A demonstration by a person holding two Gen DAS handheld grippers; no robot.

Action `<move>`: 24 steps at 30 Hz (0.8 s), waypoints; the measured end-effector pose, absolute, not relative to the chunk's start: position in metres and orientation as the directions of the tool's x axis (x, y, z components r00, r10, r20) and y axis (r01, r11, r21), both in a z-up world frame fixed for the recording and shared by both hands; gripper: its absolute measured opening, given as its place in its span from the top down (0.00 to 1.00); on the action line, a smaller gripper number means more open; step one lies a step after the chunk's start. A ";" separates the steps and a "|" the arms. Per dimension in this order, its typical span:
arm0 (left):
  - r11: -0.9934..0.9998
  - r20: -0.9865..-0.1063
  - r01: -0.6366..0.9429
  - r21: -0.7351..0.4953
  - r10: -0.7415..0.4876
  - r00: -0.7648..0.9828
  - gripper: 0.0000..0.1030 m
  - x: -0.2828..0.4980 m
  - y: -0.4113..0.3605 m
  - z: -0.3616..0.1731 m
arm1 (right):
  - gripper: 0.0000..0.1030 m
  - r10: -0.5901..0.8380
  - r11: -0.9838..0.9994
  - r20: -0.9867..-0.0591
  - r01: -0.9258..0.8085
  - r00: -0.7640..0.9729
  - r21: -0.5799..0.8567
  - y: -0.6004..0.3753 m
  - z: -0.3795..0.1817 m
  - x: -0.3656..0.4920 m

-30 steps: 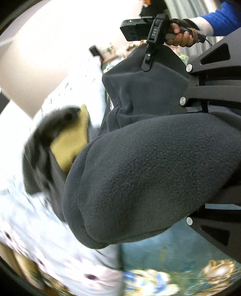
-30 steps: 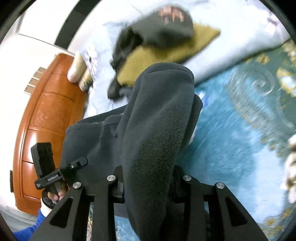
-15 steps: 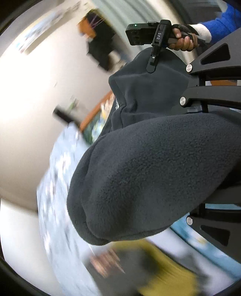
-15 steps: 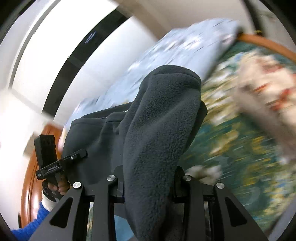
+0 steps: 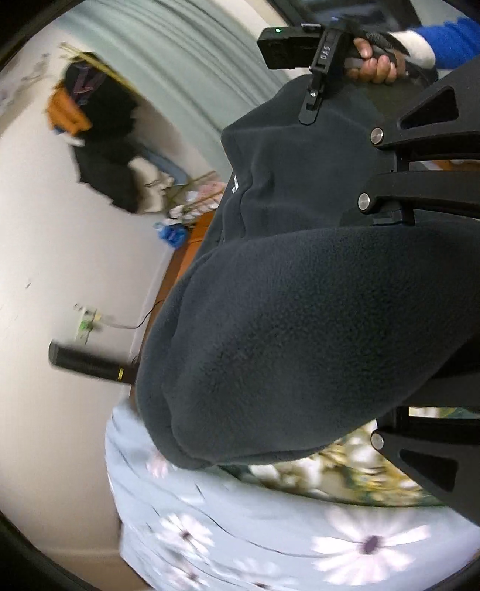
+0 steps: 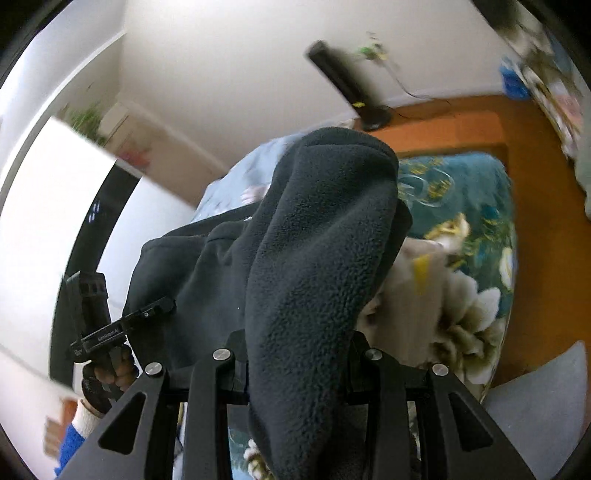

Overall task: Fold clothes
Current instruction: 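Carry the folded jacket with both grippers toward the bed's wooden headboard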

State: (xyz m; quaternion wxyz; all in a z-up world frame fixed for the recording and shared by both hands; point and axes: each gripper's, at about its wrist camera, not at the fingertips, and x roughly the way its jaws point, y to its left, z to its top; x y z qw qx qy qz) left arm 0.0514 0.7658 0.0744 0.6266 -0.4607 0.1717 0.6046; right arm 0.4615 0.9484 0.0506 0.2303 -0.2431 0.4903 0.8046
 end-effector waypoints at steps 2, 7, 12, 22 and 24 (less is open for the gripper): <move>-0.159 -0.800 -0.925 -0.345 0.565 0.201 0.57 0.050 0.796 0.055 | 0.66 0.120 -0.348 -0.615 -0.613 -0.780 0.709 0.969 0.022 0.472; -0.237 -0.858 -0.912 -0.335 0.476 0.192 0.52 0.031 0.830 -0.004 | 0.64 0.059 -0.237 -0.612 -0.606 -0.789 0.759 0.978 -0.048 0.473; -0.191 -0.789 -0.884 -0.426 0.557 0.260 0.52 0.021 0.817 0.002 | 0.64 0.065 -0.261 -0.562 -0.558 -0.824 0.788 0.976 -0.051 0.475; -0.167 -0.783 -0.903 -0.395 0.575 0.236 0.55 0.006 0.810 0.012 | 0.65 0.051 -0.353 -0.533 -0.515 -0.844 0.781 0.961 -0.019 0.474; -0.216 -0.802 -0.892 -0.398 0.554 0.224 0.54 0.002 0.811 -0.008 | 0.64 0.040 -0.330 -0.572 -0.551 -0.820 0.767 0.957 -0.037 0.472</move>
